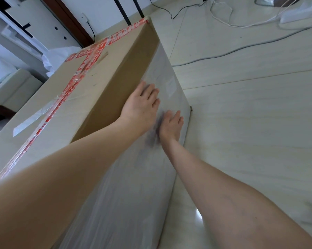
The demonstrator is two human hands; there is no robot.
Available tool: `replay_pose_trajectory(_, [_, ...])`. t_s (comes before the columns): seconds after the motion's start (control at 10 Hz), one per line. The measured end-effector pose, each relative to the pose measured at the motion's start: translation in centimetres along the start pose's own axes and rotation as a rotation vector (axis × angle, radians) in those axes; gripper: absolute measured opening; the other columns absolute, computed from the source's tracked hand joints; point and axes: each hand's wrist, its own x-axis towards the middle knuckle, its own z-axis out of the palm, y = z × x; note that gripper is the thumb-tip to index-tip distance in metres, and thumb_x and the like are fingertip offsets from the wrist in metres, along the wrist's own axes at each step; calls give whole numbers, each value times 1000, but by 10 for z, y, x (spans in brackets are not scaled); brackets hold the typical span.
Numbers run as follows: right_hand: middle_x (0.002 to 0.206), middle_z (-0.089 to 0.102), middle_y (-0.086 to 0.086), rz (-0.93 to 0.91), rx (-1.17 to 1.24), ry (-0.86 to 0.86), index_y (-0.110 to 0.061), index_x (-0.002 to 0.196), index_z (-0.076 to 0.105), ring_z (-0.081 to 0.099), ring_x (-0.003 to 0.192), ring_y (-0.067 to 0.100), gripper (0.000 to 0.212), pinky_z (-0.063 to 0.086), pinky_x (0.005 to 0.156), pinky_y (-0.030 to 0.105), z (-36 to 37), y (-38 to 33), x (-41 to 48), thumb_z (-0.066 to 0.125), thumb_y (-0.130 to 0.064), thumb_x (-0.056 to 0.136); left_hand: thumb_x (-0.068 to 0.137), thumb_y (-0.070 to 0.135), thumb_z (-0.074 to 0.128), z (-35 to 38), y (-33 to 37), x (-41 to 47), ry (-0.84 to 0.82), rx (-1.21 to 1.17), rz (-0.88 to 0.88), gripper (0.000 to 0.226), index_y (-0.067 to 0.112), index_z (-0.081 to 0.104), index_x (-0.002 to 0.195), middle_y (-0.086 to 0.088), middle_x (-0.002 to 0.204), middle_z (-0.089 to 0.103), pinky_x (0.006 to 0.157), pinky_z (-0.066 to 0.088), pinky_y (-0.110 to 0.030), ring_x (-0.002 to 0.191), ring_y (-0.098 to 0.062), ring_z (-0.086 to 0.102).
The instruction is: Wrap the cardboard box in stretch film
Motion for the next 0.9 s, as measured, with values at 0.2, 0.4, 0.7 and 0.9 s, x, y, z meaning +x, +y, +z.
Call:
replay_pose_trajectory(0.2, [159, 12, 14, -16, 24, -37, -13, 152, 15, 13, 146, 25, 60, 15, 116, 36, 0, 8, -6, 29, -43, 101, 103, 33, 13, 2, 8, 3, 30, -16, 44, 55, 12, 7, 153, -14, 160, -3, 116, -8, -49, 148, -29, -5])
replay_pose_trajectory(0.4, [156, 21, 15, 53, 12, 84, -12, 150, 24, 20, 144, 26, 54, 20, 113, 37, -3, 8, -3, 30, -37, 102, 102, 19, 21, -6, -5, 4, 159, -239, 34, 49, 11, 17, 151, -15, 159, 6, 120, 7, -42, 148, -27, 3])
replay_pose_trajectory(0.7, [150, 31, 12, -71, -106, 64, -11, 144, 36, 33, 136, 28, 48, 28, 109, 35, -25, -5, -28, 39, -32, 100, 94, 13, 45, -14, -30, -20, 453, -481, -87, 44, 15, 44, 138, -9, 149, 35, 103, 38, -37, 138, -24, 33])
replay_pose_trajectory(0.9, [131, 53, 8, -301, -445, -123, -20, 121, 60, 55, 115, 25, 29, 43, 95, 32, -49, -49, -45, 48, -27, 95, 97, 21, 40, -18, -51, -48, 513, -646, -238, 43, 23, 43, 140, -1, 146, 39, 94, 41, -33, 131, -20, 40])
